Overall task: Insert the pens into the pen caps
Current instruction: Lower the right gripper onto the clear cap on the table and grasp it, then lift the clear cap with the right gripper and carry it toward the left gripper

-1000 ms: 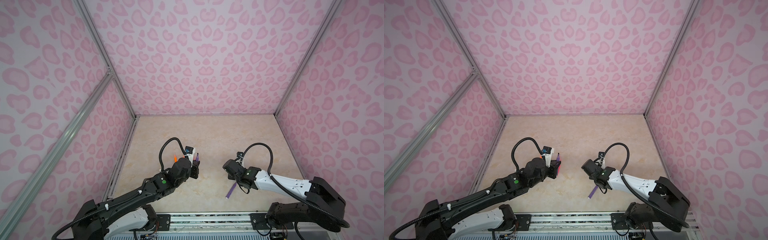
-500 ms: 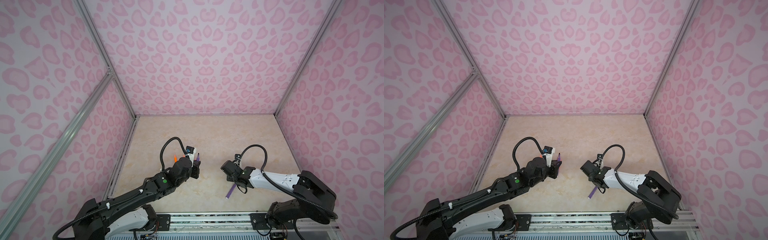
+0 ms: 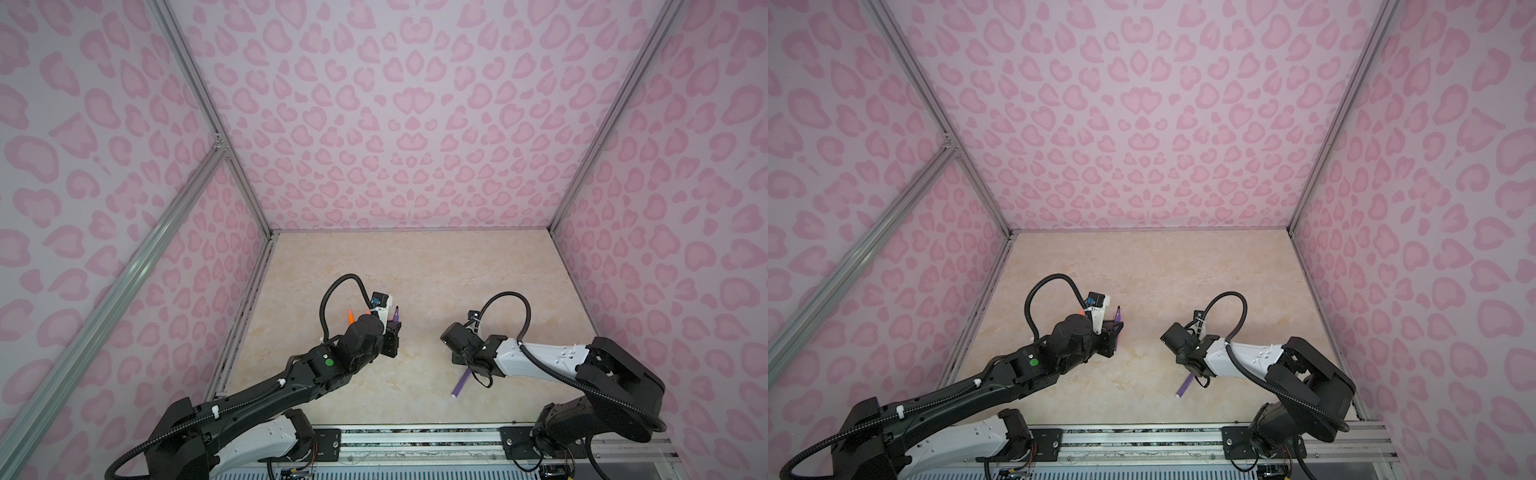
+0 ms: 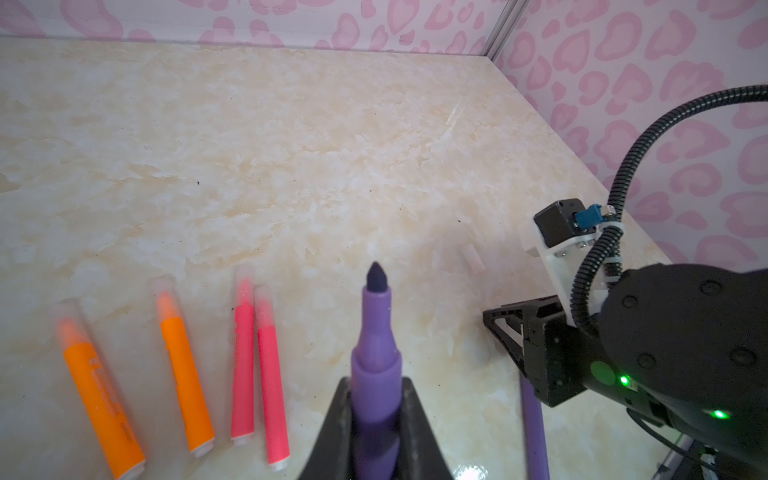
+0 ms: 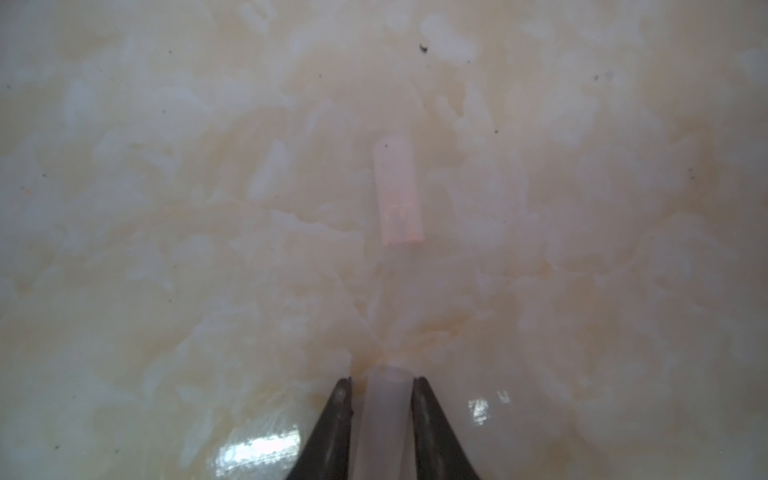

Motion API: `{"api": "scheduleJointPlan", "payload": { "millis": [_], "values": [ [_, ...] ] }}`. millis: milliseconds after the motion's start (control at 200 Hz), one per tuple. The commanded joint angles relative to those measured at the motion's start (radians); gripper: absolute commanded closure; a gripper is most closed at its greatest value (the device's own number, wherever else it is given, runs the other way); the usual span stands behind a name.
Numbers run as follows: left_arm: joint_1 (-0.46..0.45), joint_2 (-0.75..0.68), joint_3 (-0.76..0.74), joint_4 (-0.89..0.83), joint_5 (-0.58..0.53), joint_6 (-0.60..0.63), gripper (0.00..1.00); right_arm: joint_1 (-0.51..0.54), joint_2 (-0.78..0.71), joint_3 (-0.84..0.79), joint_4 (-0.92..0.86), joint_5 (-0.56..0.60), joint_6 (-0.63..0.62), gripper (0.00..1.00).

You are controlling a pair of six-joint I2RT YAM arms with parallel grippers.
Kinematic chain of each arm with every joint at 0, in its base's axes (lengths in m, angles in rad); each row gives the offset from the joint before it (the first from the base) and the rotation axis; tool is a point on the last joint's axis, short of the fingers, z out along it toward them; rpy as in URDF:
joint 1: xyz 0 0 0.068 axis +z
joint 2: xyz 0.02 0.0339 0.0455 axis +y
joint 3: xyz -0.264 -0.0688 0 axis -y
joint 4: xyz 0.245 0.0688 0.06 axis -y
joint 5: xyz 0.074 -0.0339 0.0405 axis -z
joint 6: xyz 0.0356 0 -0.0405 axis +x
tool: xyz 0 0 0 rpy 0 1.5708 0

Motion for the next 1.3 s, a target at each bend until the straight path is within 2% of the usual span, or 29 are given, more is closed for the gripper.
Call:
{"api": "scheduleJointPlan", "payload": {
  "millis": [0,165,590,880,1055,1180,1295],
  "values": [
    [0.001,-0.006,0.009,0.019,-0.007,0.005,0.97,0.002,-0.019,-0.016,-0.014,0.007,0.022,0.73],
    [0.001,-0.008,0.011,0.018,0.001,0.005,0.97,0.002,-0.054,-0.049,0.007,0.015,0.033,0.73],
    [0.001,-0.020,0.006,0.019,-0.003,0.006,0.97,0.002,-0.008,-0.039,0.022,0.010,0.033,0.74],
    [0.001,-0.026,0.010,0.012,0.001,0.011,0.97,-0.001,-0.049,-0.054,-0.003,0.033,0.047,0.95],
    [0.001,-0.076,-0.008,0.019,0.004,0.009,0.97,0.027,-0.233,0.037,-0.141,0.004,0.014,1.00],
    [0.001,-0.094,-0.020,0.030,0.015,0.006,0.97,0.059,-0.397,0.180,-0.207,-0.050,-0.107,1.00],
    [0.000,-0.096,-0.018,0.027,0.015,-0.007,0.97,0.070,-0.450,0.321,-0.268,0.023,-0.135,1.00]
  ]
}}
